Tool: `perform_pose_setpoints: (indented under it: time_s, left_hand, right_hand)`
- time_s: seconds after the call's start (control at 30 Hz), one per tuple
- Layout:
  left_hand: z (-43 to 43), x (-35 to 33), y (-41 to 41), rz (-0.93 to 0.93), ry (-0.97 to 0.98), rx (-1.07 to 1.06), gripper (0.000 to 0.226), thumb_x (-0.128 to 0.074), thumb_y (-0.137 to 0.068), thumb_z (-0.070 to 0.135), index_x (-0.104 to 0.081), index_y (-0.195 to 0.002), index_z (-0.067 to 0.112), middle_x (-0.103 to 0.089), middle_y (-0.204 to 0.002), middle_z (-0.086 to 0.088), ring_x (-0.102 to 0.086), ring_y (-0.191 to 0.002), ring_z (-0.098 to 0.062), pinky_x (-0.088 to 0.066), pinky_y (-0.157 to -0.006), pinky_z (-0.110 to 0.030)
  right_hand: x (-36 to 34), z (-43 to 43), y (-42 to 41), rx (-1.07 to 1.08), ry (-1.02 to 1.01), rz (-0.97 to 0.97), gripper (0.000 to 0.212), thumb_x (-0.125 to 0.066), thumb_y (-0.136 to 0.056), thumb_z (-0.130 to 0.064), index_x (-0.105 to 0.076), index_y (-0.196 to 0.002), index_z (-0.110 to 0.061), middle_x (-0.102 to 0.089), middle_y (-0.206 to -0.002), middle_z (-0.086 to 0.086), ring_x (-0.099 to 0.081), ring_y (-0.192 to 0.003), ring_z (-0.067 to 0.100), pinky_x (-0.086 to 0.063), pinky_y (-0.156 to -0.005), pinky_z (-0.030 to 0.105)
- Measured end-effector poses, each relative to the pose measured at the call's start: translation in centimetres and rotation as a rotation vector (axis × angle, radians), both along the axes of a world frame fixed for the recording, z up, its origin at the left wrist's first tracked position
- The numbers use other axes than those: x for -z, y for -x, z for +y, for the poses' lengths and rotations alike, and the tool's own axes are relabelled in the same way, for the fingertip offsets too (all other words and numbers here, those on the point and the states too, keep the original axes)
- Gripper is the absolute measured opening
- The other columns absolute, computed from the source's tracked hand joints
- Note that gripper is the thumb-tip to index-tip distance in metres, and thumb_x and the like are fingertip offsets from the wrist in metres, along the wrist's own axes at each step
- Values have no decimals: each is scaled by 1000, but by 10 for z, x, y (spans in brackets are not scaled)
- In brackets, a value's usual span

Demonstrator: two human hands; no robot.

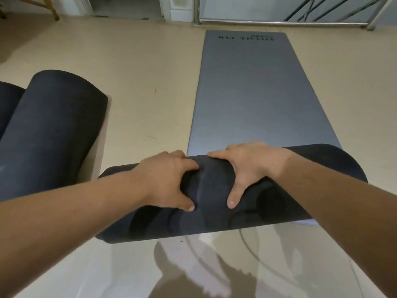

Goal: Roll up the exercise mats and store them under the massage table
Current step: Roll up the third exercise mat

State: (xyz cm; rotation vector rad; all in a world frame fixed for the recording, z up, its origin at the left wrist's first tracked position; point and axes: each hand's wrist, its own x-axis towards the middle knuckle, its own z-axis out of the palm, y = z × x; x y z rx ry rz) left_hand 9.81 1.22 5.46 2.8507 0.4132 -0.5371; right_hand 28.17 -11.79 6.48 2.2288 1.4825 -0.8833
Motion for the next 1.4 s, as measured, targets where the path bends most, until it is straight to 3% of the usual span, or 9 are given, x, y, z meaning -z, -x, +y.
perform_pose_setpoints:
  time_s: [0.17,0.37,0.47,0.53,0.63,0.8,1.0,1.17,1.4]
  left_hand:
    - [-22,41,7,144,-175,-31,155,-77,-49,85,13,-160,26,-13,-164,-2,-17,-151,-33,-25,-120,-62]
    - [35,31,-27,62,-34,-16,141,-73,-36,90,-15,-155,40,-48,-139,8,-51,-123,-23,-49,-103,-49]
    - [54,27,-42,85,93,-46,121,-80,-34,87,-32,-139,52,-57,-123,16,-60,-108,-19,-54,-97,-46]
    - [57,29,-45,83,111,-48,117,-81,-33,86,-35,-136,53,-58,-119,17,-61,-104,-18,-54,-94,-46]
    - [55,28,-46,95,124,-64,111,-82,-36,85,-39,-132,51,-59,-116,17,-62,-102,-19,-54,-92,-44]
    - [34,31,-38,79,93,-236,113,-75,-33,88,-44,-128,35,-63,-109,11,-64,-95,-21,-57,-87,-40]
    - [1,40,-34,28,200,-640,138,-73,-32,93,-38,-145,21,-59,-125,0,-62,-112,-25,-54,-86,-37]
    - [24,36,-22,62,428,-696,151,-83,-26,89,-30,-156,32,-53,-143,2,-56,-129,-27,-52,-106,-45]
    - [49,37,7,-41,783,-751,123,-98,-57,57,-29,-157,39,-60,-125,15,-65,-109,-13,-54,-95,-33]
  right_hand:
    - [7,23,-17,173,-23,183,128,-103,-48,-51,-35,-157,-46,-47,-152,-16,-49,-139,24,-44,-113,53]
    - [14,-36,8,270,-699,-325,45,-69,-84,-68,-54,-98,-28,-55,-96,-8,-59,-93,19,-47,-71,34]
    - [40,-71,35,766,-693,-65,41,-64,-91,-62,-53,-80,-24,-60,-68,-5,-60,-67,14,-53,-64,35]
    - [58,-80,54,1080,-742,222,34,-70,-91,-57,-53,-93,-28,-63,-79,-6,-61,-70,12,-56,-72,40]
    - [73,-66,76,1132,-812,286,63,-76,-85,-59,-35,-129,-41,-41,-117,-4,-56,-99,17,-50,-85,33]
    - [94,-41,74,912,-888,90,96,-66,-83,-68,-19,-164,-42,-23,-122,1,-47,-114,32,-46,-106,40]
    - [84,-25,32,1087,-768,554,107,-83,-73,-69,-15,-156,-65,-8,-167,-11,-25,-154,27,-32,-123,46]
    - [100,-27,75,1429,-600,1123,103,-88,-66,-70,-22,-144,-76,-52,-149,-15,-64,-121,34,-58,-90,66]
    - [104,-6,92,1466,-743,1137,105,-95,-65,-60,-24,-140,-79,-51,-147,-25,-62,-124,26,-55,-91,71]
